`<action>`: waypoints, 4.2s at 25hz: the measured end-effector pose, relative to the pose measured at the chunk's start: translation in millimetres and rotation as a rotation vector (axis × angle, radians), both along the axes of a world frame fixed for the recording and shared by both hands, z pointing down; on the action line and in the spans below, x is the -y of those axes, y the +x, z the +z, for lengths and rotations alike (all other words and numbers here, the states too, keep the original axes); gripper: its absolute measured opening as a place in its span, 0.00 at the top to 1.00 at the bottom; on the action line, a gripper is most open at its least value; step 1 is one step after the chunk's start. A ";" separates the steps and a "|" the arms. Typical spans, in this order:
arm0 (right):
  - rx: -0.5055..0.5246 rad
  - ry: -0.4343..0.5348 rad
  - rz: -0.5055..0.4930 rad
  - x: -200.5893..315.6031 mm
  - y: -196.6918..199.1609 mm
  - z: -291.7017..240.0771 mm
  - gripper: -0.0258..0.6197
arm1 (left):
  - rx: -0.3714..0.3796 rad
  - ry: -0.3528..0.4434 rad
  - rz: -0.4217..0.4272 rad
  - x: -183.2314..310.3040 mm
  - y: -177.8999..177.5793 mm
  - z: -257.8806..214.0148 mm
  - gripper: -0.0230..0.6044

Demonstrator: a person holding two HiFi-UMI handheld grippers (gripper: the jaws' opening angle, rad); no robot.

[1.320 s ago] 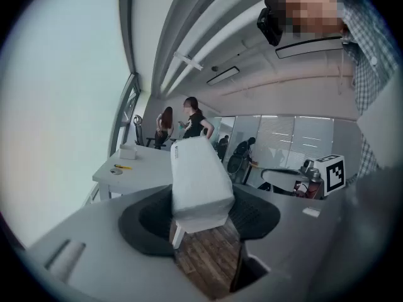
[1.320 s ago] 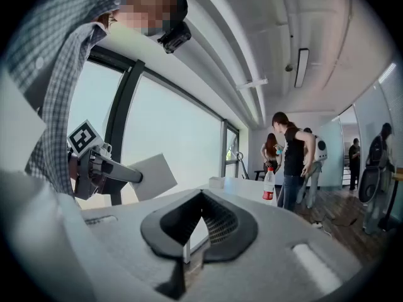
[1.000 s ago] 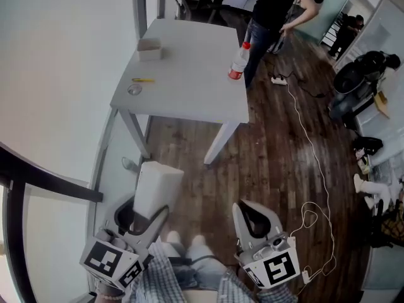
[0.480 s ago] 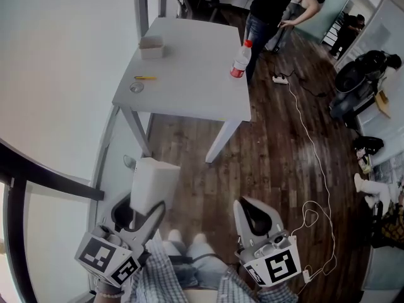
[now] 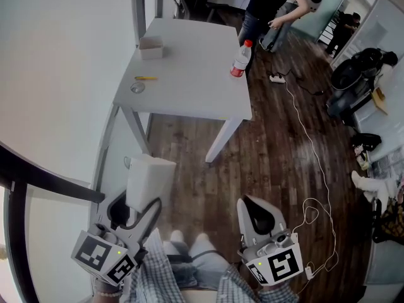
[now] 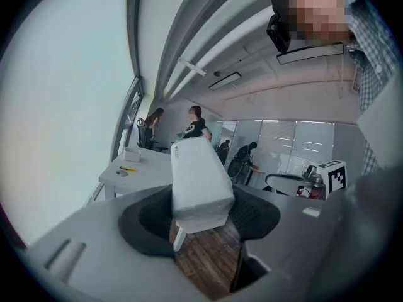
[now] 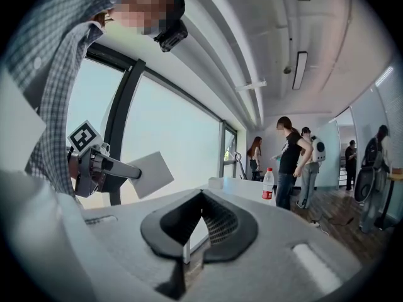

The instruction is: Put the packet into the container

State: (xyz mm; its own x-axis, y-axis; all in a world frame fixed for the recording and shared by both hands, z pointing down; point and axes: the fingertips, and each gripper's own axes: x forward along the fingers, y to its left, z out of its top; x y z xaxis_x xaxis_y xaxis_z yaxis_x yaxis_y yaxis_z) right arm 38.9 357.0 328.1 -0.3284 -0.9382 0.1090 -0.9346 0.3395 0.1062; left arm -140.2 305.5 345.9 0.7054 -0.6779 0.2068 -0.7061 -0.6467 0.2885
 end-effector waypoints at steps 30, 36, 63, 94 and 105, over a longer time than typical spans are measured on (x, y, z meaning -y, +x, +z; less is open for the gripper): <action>-0.026 0.016 -0.020 17.7 -20.9 -0.4 0.96 | -0.027 0.035 0.009 18.1 -15.2 -5.8 0.55; -0.021 0.007 -0.033 37.8 -9.8 2.7 0.96 | -0.022 0.028 -0.003 34.7 -5.5 -3.9 0.55; 0.005 0.013 -0.142 161.2 51.6 -5.7 0.96 | -0.030 0.025 -0.102 137.7 54.4 -22.7 0.55; 0.010 0.049 -0.183 229.9 125.3 -9.2 0.96 | -0.011 0.085 -0.165 205.2 120.4 -38.0 0.55; 0.012 0.047 -0.178 238.5 128.1 -8.4 0.96 | -0.010 0.079 -0.169 214.8 120.5 -36.1 0.55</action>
State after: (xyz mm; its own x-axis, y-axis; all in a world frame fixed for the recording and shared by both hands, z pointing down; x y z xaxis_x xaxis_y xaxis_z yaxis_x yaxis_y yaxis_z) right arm 167.0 118.5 319.7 -0.4905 -0.8693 0.0613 -0.8616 0.4943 0.1155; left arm -19.7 90.7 309.8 0.5818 -0.8008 0.1423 -0.8040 -0.5399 0.2491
